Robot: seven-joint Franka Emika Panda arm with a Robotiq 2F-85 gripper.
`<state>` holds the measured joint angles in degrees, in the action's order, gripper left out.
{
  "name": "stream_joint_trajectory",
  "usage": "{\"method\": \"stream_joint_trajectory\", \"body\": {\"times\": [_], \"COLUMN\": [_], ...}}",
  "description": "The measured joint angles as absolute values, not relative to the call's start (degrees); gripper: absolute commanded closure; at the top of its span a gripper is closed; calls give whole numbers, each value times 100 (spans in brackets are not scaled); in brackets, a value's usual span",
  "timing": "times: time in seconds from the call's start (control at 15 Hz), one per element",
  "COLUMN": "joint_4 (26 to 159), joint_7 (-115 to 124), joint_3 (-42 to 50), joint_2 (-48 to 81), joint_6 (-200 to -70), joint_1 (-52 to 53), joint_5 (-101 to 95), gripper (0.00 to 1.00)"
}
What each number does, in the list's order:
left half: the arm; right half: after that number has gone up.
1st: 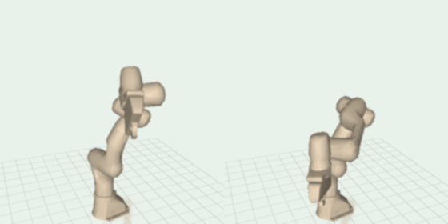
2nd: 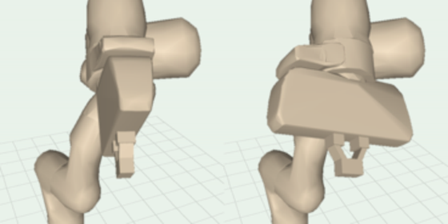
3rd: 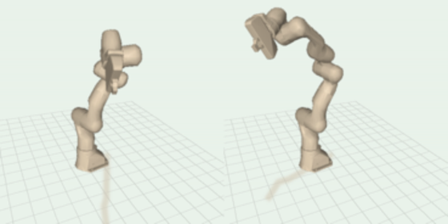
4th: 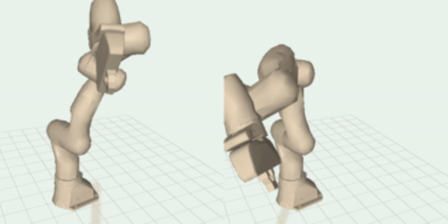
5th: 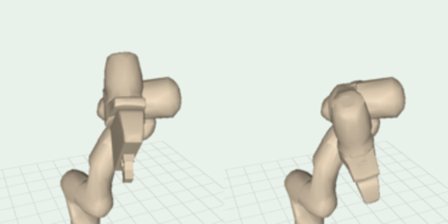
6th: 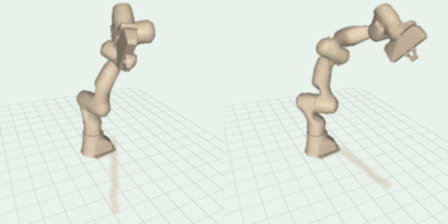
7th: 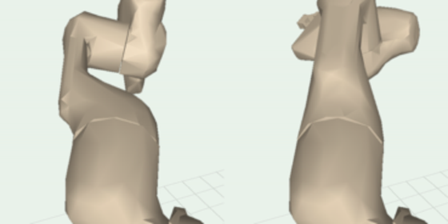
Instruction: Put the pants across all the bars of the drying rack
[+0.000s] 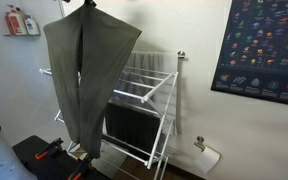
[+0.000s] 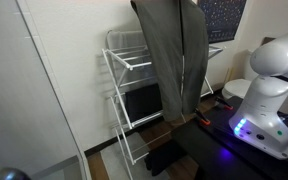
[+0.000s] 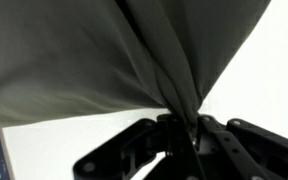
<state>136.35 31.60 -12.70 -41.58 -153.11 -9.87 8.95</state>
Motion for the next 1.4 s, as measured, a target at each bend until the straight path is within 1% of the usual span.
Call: {"method": "stream_joint_trajectory", "body": {"times": [0.2,0.4,0.73,0.93,1.13,1.4], "joint_4": [13497,13485,13590,13811,14078,14221], "joint_7": [3582,4026,4339,4338,4321,4274], "joint_3": [-1552,-1933,-2840,-3376,-3687,-3602], "joint_2": [-4085,-3941,-3633,-3482,-3319,-2883], "joint_6": [-15794,-16596,-17938,-18562,-18813,-18812], "joint_1": [-1543,-2216,-3537,-4130,-4302,-3892], "joint_5": [609,277,36,35,35,35], "gripper": [98,98,98,98,98,98]}}
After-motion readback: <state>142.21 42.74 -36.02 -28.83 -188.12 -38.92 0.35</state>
